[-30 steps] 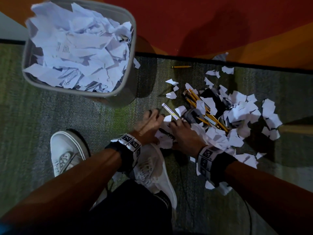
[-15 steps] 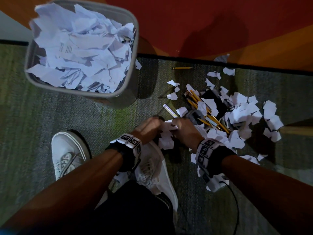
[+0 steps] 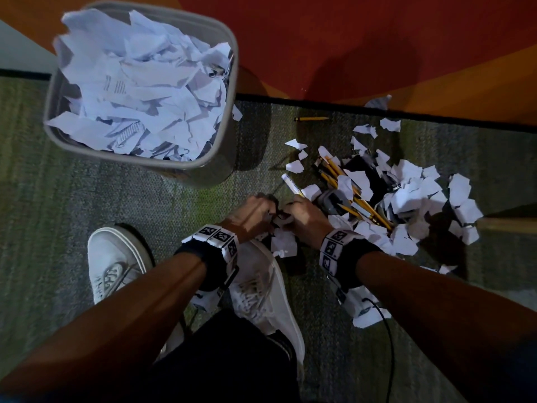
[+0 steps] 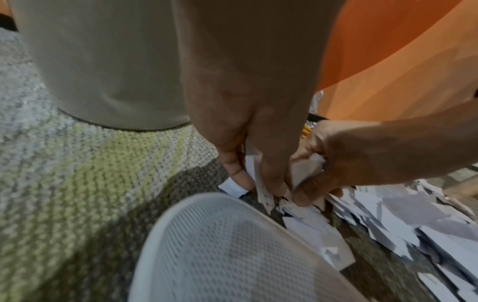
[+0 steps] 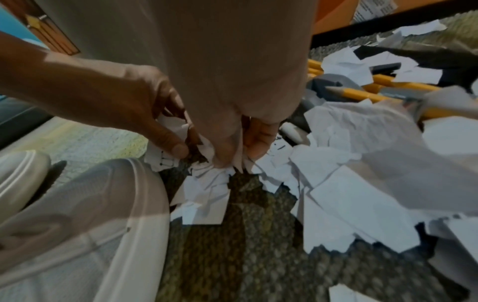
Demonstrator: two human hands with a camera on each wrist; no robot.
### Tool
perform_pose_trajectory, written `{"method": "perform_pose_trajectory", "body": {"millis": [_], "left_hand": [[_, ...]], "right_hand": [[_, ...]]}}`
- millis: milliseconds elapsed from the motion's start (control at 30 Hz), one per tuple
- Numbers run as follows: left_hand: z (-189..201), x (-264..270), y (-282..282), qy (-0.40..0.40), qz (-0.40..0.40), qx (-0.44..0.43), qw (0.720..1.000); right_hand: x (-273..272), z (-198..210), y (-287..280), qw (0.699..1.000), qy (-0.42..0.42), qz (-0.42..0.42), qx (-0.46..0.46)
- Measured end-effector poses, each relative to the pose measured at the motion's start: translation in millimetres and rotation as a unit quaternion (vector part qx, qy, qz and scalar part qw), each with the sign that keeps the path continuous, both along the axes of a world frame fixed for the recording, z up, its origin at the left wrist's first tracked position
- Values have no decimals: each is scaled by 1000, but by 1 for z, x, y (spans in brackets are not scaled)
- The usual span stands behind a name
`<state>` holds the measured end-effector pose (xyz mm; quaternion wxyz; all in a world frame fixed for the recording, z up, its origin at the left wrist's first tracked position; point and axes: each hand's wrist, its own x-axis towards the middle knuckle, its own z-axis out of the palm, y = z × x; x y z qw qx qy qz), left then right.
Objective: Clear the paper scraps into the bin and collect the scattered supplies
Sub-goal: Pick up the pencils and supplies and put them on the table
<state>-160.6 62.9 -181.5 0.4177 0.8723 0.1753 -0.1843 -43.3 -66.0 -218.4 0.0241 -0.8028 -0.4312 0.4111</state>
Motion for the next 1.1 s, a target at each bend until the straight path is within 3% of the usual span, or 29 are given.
{"method": "perform_pose_trajectory", "body": {"millis": [67, 300, 367, 467, 567, 767, 900, 1100], "left_hand": [[-2, 0, 4, 10, -4, -6, 1000], [-18, -8, 13, 35, 20, -3, 999], [-21, -9, 10, 44, 21, 1, 999], [-27, -9, 6, 57, 12, 28, 998], [-26, -10, 4, 58, 9, 24, 998], [-20, -14, 10, 34, 45, -15, 998], [-9, -15, 12, -4, 58, 1, 998], [34, -21, 21, -93, 48, 25, 994]], "right_hand": [[3, -5, -4, 1000, -6, 4, 5], [-9, 2, -36, 988, 45, -117, 87], [-20, -1, -47, 989, 75, -99, 82], [-41, -4, -50, 998, -2, -39, 49], [-52, 0, -45, 996, -51, 0, 78], [-55, 5, -51, 990, 9, 27, 139], [-50, 4, -46, 989, 62, -52, 125], [-20, 36, -31, 943, 65, -253, 205]]}}
